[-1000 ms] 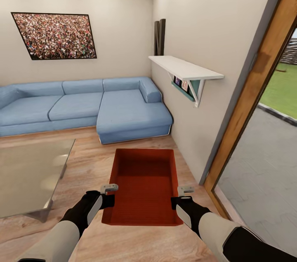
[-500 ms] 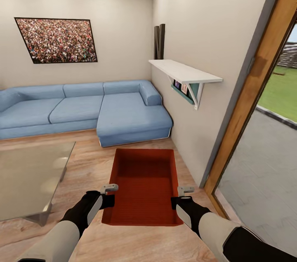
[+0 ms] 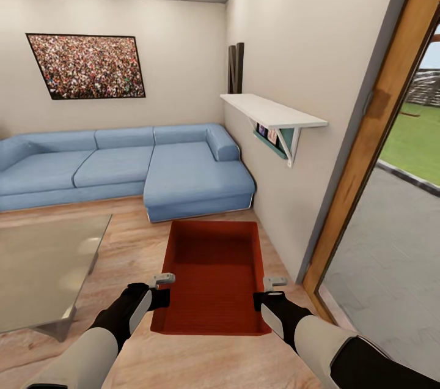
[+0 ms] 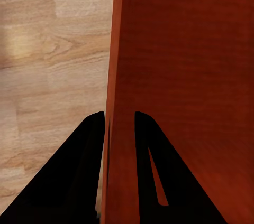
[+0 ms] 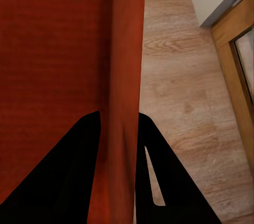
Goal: Move the two storage containers from the living room to the garage. In the garage, place one container on the floor and stack the other container on top of it (either order is fine).
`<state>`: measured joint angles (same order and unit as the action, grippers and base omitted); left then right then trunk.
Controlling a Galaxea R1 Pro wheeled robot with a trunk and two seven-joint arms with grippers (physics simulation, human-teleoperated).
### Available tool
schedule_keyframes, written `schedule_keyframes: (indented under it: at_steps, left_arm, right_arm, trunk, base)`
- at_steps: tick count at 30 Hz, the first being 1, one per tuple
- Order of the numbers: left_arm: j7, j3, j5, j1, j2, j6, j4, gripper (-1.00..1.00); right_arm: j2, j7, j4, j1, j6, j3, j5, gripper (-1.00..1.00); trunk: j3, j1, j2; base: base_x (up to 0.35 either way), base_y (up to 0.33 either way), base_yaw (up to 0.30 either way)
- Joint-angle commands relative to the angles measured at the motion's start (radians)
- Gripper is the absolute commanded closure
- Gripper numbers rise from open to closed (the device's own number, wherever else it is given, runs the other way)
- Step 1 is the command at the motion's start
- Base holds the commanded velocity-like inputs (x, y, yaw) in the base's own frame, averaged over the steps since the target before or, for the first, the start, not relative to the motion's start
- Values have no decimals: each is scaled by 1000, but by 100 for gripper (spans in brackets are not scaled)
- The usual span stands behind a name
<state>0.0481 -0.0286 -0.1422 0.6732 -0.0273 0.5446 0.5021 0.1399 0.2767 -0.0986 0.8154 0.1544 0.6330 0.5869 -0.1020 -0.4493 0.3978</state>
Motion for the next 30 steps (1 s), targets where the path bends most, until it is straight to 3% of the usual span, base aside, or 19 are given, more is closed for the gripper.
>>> schedule_keyframes:
  at_steps: [1, 30]
  left_arm:
    - [16, 4, 35, 1, 3, 8, 3, 100]
    - [16, 4, 35, 1, 3, 8, 3, 100]
  right_arm:
    - [-2, 10, 2, 1, 7, 13, -9, 100]
    - [-2, 10, 2, 1, 7, 13, -9, 100]
  trunk:
    - [-1, -1, 2]
    - [45, -1, 2]
  base:
    - [0, 0, 0]
    - [0, 0, 0]
